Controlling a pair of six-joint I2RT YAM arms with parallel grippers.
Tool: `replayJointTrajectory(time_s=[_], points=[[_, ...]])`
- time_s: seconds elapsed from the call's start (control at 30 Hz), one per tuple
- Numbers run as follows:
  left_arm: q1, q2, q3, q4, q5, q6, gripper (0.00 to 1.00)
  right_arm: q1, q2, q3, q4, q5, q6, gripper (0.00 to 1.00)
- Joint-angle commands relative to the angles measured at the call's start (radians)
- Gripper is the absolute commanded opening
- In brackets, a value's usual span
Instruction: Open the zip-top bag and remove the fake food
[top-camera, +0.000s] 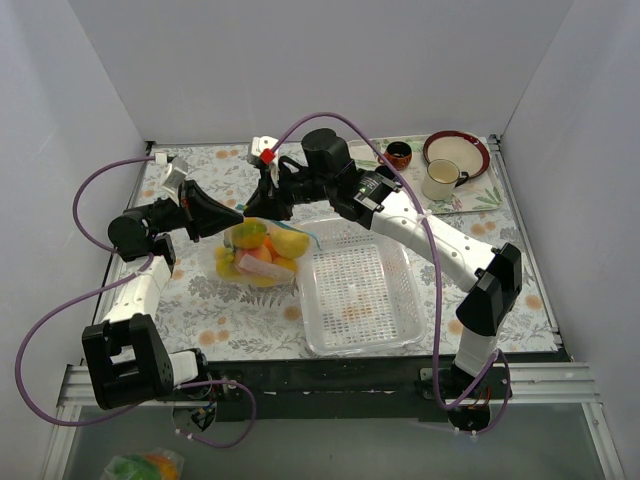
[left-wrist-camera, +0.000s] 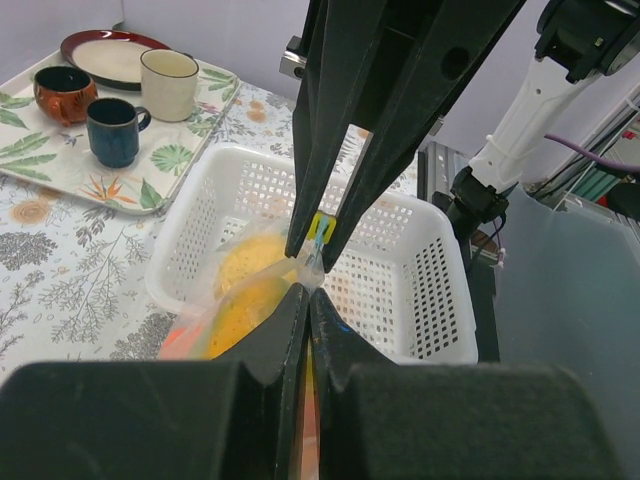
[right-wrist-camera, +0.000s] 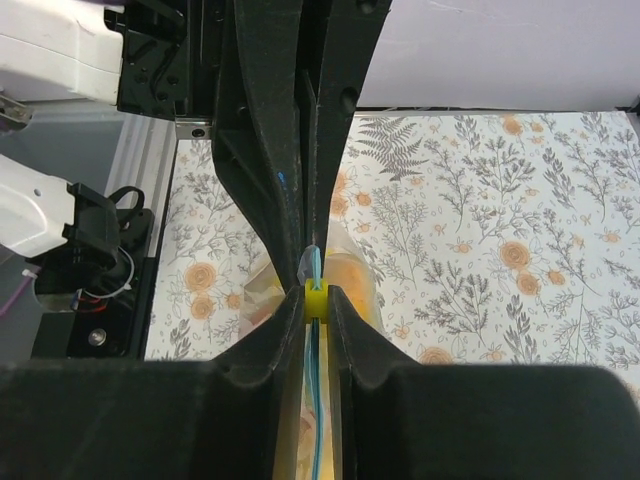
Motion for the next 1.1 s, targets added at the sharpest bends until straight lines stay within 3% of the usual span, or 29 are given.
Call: replayJointTrajectory(time_s=[0.0,0.07,0.2,0.27,0.4,0.53,0.6,0.87,1.07], points=[[-0.005,-0.034,-0.001,0.488,0.268,0.002,0.0,-0.007,-0.022,0.003,0.037,-0.029,0.009,0.21],[-0.005,-0.034,0.002,0.488,0.268,0.002,0.0,-0.007,-0.018,0.008,0.029,-0.044,0.009,0.21],[-0.005,-0.032,0.003,0.488,0.27,0.008,0.0,-0.007,-0.013,0.0,0.02,-0.07,0.009,0.02],[-0.004,-0.027,0.005,0.488,0.268,0.008,0.0,-0.007,-0.018,-0.009,0.02,-0.072,0.009,0.01],[-0.007,-0.029,0.022,0.472,0.268,0.006,0.34,-0.007,-0.019,-0.023,0.017,-0.08,0.014,0.01],[-0.021,-0.029,0.045,0.457,0.267,0.008,0.45,-0.005,-0.005,-0.01,0.009,-0.086,0.018,0.01],[-0.027,-0.023,0.046,0.452,0.268,0.008,0.44,-0.007,-0.001,0.002,0.003,-0.084,0.023,0.01],[-0.028,-0.027,0.006,0.454,0.271,0.015,0.12,-0.005,0.004,0.029,-0.035,-0.064,0.005,0.01],[-0.027,-0.026,0.003,0.457,0.271,0.025,0.02,-0.007,0.002,0.031,-0.049,-0.055,-0.001,0.01]])
